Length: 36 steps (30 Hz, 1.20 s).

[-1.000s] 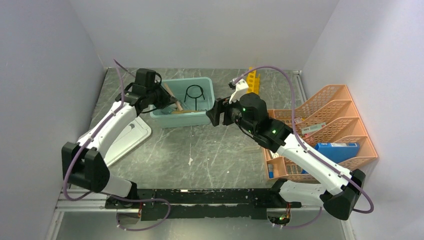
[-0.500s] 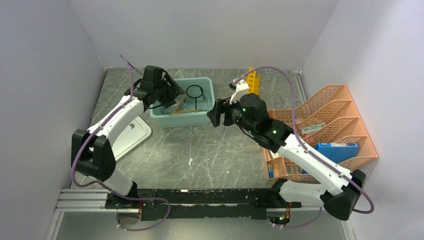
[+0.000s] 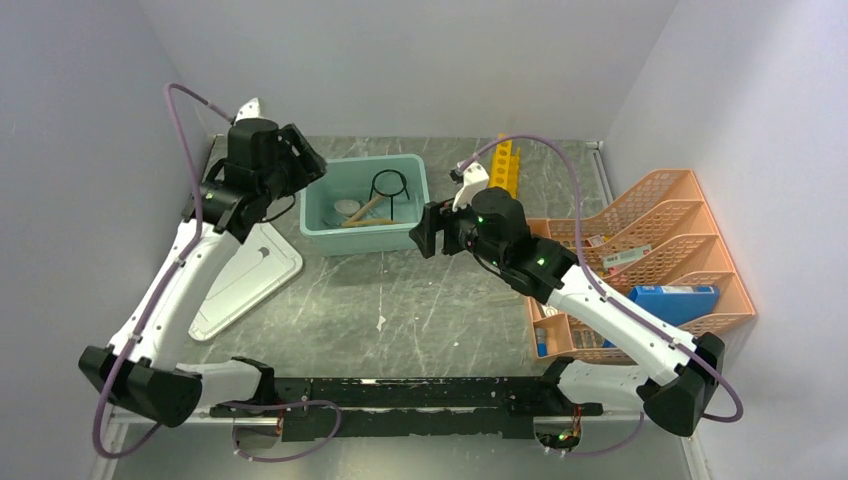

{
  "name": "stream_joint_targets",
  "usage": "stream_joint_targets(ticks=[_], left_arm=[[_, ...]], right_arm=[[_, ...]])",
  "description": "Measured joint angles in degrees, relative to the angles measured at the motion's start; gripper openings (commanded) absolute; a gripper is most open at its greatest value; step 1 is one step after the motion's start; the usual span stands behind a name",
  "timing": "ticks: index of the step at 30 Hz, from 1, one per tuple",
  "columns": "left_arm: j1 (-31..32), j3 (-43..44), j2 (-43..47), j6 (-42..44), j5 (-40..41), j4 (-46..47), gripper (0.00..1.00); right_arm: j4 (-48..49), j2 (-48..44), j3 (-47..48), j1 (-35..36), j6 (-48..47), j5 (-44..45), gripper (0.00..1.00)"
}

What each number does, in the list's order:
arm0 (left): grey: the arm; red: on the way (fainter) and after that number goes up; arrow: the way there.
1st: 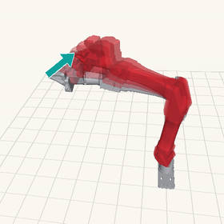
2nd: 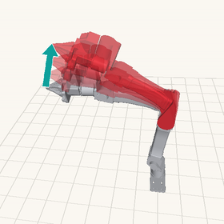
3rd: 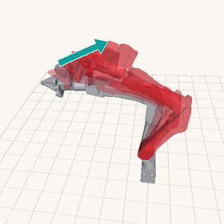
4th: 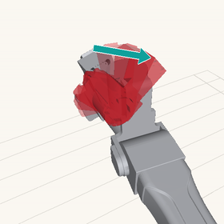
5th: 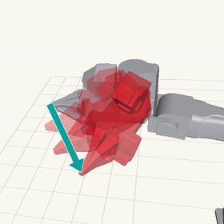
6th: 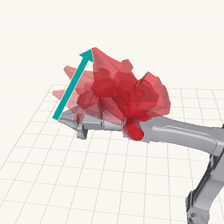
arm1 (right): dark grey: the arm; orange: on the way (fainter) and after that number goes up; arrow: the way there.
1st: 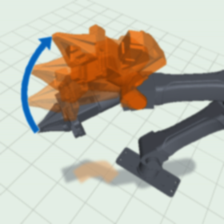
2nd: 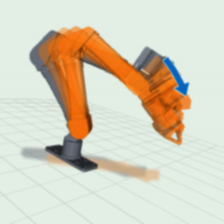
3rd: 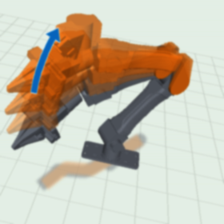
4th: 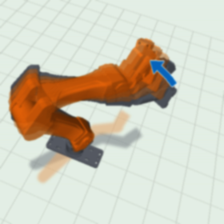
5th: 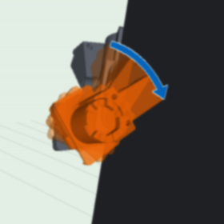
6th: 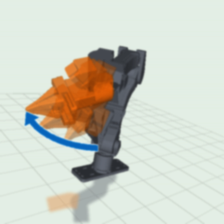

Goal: Organize the chemistry lab equipment
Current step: Pick up the storage box lid at the center of the board.

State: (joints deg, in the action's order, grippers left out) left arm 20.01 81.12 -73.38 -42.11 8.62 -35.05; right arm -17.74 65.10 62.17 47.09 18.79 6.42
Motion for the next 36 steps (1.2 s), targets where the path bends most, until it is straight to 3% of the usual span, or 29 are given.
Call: stream_joint_targets(ticks=[7, 12, 19, 23, 27, 36], left_arm=[[-1.0, 0.6, 2.2, 8.9, 15.9, -7.7, 0.71], [-4.0, -2.8, 0.5, 11.6, 21.7, -8.1, 0.7], [-10.4, -11.3, -5.7, 11.6, 19.3, -6.4, 0.68], [-14.4, -13.6, -10.2, 11.1, 15.6, -3.2, 0.61], [-16.1, -13.2, -17.0, 11.0, 12.5, -0.3, 0.54], [-16.5, -7.5, -30.7, 11.3, 10.2, 2.1, 0.49]], right_arm=[[-0.1, 0.4, 0.0, 0.0, -0.2, -1.4, 0.8], [-0.2, 0.4, -0.3, 0.0, -0.2, -1.6, 0.8], [-0.7, 0.2, -2.0, 0.0, -0.1, -1.7, 0.8], [-0.8, -0.3, -2.8, 0.0, -0.1, -1.7, 0.8], [-0.8, -0.7, -3.4, 0.0, 0.1, -1.7, 0.8], [-0.7, -0.8, -4.1, 0.0, 0.3, -1.7, 0.8]])
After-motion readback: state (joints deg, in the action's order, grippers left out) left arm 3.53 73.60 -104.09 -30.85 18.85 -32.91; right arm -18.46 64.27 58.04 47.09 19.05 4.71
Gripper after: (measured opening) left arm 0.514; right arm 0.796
